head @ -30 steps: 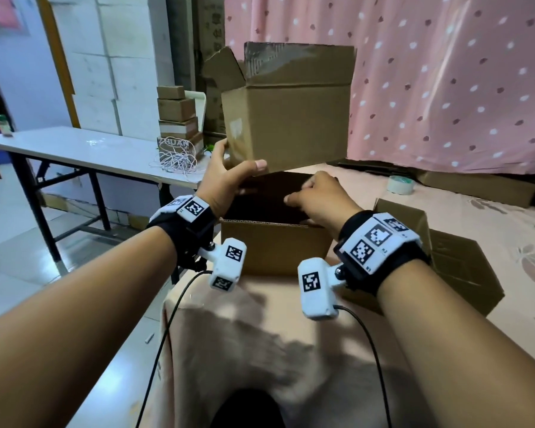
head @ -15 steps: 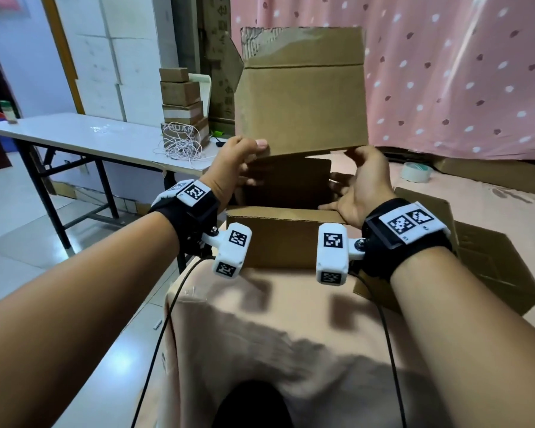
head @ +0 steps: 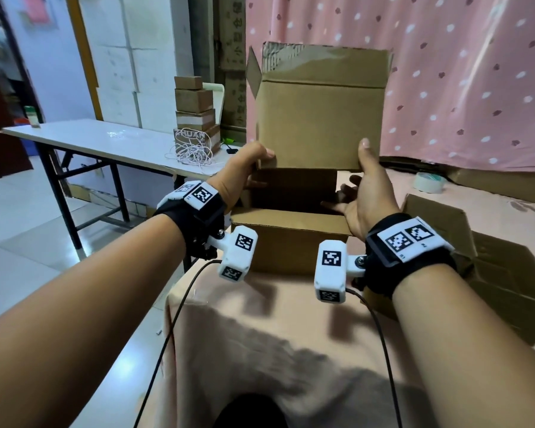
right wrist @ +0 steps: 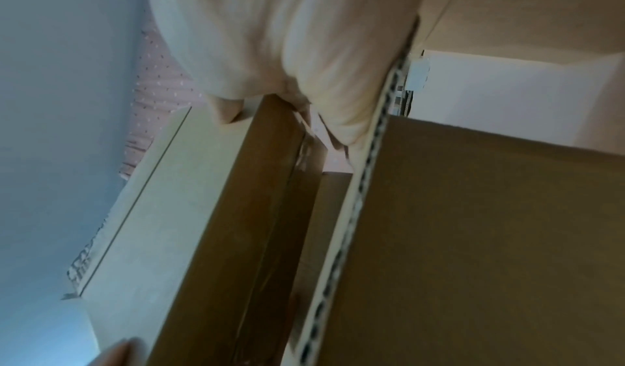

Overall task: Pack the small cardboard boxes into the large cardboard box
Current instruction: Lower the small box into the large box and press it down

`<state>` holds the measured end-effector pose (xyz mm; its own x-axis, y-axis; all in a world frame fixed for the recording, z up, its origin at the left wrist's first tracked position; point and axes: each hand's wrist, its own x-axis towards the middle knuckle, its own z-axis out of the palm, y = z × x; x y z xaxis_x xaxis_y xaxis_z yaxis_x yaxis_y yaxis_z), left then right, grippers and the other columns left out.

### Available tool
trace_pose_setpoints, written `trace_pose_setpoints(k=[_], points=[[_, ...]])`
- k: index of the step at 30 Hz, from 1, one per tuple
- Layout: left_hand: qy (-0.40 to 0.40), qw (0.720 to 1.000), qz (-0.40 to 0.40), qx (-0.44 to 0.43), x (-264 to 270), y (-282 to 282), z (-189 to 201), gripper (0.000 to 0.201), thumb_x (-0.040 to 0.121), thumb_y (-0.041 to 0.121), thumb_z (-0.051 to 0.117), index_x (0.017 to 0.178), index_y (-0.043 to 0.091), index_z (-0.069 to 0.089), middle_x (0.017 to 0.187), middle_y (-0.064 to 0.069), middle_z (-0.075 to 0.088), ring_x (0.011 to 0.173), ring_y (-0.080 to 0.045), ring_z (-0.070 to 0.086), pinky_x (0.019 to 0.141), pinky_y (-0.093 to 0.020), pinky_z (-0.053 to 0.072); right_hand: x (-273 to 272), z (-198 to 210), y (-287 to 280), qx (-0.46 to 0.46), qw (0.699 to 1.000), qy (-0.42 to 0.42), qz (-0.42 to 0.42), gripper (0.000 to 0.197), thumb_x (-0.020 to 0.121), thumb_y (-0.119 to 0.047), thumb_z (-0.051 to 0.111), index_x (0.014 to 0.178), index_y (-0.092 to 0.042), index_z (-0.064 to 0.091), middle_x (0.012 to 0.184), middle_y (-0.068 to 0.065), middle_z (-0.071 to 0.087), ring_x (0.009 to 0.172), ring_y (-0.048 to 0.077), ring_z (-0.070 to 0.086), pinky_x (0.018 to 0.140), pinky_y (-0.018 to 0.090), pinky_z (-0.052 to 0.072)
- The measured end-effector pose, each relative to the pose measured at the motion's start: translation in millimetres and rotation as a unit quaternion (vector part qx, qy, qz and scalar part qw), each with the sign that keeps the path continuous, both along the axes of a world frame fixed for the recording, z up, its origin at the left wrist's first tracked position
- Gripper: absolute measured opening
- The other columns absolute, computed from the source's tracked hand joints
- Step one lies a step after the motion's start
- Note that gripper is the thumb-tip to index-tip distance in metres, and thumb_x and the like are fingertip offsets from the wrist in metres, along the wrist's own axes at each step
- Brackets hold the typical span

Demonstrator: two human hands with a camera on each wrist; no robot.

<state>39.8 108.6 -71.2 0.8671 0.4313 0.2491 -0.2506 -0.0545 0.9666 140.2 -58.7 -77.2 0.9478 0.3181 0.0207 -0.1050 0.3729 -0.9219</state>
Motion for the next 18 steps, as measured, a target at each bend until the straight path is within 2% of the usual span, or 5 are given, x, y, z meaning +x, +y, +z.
trace_pose_setpoints(k=[3, 6, 8, 13, 18], points=[[-0.014, 1.000, -0.007, 0.027, -1.3, 0.5, -2.4, 0.031, 0.071, 0.035, 0.054, 0.096, 0.016, 0.052, 0.090, 0.002, 0.055, 0.084, -0.014, 0.056, 0.081, -0.033, 0.047, -1.4, -1.1, -0.7, 0.017, 1.000, -0.013, 0.018, 0.042, 0.093, -0.045, 0.062, 0.129, -0.024, 0.060, 0.130, 0.004, 0.064, 0.116, 0.029, 0.062, 0.085, 0.063, 0.056], [-0.016, 0.997, 0.003, 0.076, -3.6, -1.4, -5.8, 0.063, 0.087, 0.041, 0.064, 0.135, 0.004, 0.046, 0.103, 0.004, 0.063, 0.093, -0.009, 0.064, 0.080, -0.025, 0.048, -2.6, 0.2, -2.6, 0.017, 1.000, -0.010, 0.015, 0.020, 0.094, -0.033, 0.059, 0.111, -0.024, 0.065, 0.117, 0.003, 0.069, 0.109, 0.028, 0.066, 0.087, 0.064, 0.055], [-0.009, 0.996, 0.017, 0.084, -5.3, -3.3, -6.3, 0.052, 0.099, 0.040, 0.057, 0.137, 0.006, 0.045, 0.108, 0.002, 0.065, 0.092, -0.006, 0.067, 0.075, -0.020, 0.052, -5.6, 1.4, -4.1, 0.007, 1.000, -0.013, 0.012, 0.020, 0.091, -0.032, 0.061, 0.109, -0.023, 0.066, 0.113, 0.003, 0.069, 0.107, 0.028, 0.067, 0.086, 0.064, 0.056], [0.018, 0.999, 0.032, -0.032, -13.4, -5.1, -3.3, 0.057, 0.093, 0.060, 0.055, 0.127, 0.014, 0.056, 0.116, -0.006, 0.066, 0.107, -0.025, 0.066, 0.089, -0.042, 0.055, -13.6, -1.1, 0.0, -0.113, 0.989, -0.070, -0.069, 0.078, 0.058, -0.059, 0.065, 0.128, -0.026, 0.053, 0.118, -0.003, 0.063, 0.115, 0.028, 0.059, 0.095, 0.059, 0.053], [0.020, 0.995, 0.029, -0.089, -8.8, 0.3, -7.6, 0.086, 0.062, 0.074, 0.076, 0.126, 0.019, 0.060, 0.127, -0.012, 0.066, 0.115, -0.037, 0.066, 0.102, -0.058, 0.048, -26.8, -2.2, 0.6, -0.183, 0.968, -0.154, -0.079, 0.083, 0.066, -0.056, 0.056, 0.143, -0.028, 0.045, 0.139, 0.002, 0.057, 0.139, 0.035, 0.040, 0.113, 0.053, 0.037]])
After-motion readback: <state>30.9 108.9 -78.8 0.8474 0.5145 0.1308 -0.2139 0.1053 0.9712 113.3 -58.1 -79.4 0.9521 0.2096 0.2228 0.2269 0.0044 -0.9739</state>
